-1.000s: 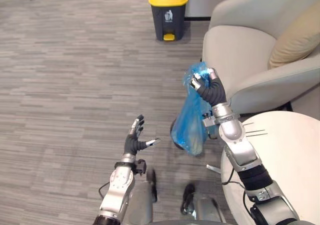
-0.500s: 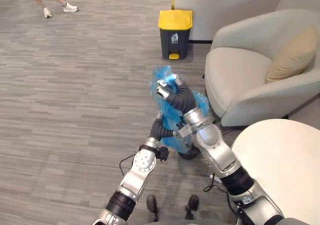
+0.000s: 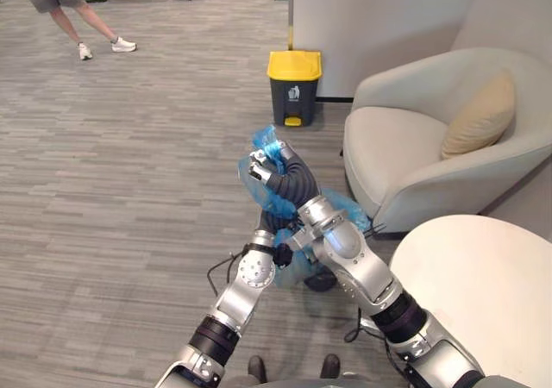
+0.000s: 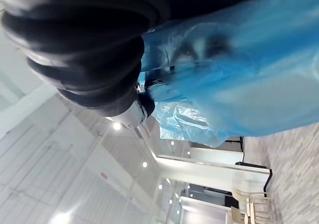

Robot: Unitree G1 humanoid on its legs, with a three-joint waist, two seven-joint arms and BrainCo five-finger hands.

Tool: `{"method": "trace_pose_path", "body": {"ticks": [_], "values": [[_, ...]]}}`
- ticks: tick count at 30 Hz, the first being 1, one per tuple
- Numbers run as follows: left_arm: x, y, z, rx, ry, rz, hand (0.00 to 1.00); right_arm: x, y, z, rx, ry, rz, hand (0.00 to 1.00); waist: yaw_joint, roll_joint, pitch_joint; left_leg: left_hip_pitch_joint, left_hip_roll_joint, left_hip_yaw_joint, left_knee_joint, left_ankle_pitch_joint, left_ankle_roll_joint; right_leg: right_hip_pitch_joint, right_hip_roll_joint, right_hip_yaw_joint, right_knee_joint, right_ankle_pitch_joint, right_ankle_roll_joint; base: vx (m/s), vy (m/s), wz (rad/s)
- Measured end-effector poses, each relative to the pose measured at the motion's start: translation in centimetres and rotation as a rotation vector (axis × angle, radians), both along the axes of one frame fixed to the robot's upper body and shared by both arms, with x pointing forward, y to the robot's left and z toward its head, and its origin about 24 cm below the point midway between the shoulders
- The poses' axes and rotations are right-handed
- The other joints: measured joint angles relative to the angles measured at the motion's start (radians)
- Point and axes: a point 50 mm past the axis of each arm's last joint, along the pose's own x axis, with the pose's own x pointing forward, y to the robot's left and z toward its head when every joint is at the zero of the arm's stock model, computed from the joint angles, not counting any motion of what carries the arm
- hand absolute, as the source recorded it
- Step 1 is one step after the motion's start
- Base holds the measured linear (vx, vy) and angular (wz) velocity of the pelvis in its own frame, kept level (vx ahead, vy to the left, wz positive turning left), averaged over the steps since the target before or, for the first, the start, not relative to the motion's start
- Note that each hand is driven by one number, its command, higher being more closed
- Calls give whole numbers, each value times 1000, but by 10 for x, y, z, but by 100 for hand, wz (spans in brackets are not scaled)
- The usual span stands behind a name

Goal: Gather rubbish on tea table into small bin, then transfer packed bag to large trash can.

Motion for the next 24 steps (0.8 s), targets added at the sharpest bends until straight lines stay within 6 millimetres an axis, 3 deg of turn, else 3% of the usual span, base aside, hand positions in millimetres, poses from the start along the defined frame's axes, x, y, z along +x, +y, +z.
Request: {"method": "trace_pose_path", "body": {"ticks": [2,3,10,14,19,24], "values": [[0,0,-1,4,9,3,100,-3,4,-5,-23,7,21,100,-1,0,0,-4,5,-5,0,3,-5,0,7,1,-5,2,-2,9,-7,5],[0,1,-3,4,18,5,100,-1,5,-5,-31,4,22,0,0,-1,-1,-5,8,-8,0,5,-8,0,13,4,-5,2,-2,7,-15,5],[-1,3,-8,-40,67,-6,100,2,4,-2,-135,-106,23,0,-2,-1,-1,-9,28,-10,0,13,-20,0,32,35,-12,2,-2,1,-1,0],[-7,13,-10,-85,88,37,100,8,-10,-6,-237,-174,-48,0,-3,-1,-1,-7,25,0,-6,14,-20,0,36,46,-21,-2,4,-4,21,-8],[-18,47,-12,-143,90,162,100,21,-73,-22,-403,-220,-283,0,-2,-2,0,4,23,8,-7,14,-20,9,31,54,-21,-3,5,12,17,-5],[-34,84,-26,-160,145,281,100,6,-122,-38,-572,-241,-374,0,-2,-11,0,12,23,8,-8,13,-20,19,30,53,-25,-7,11,7,6,0]]}}
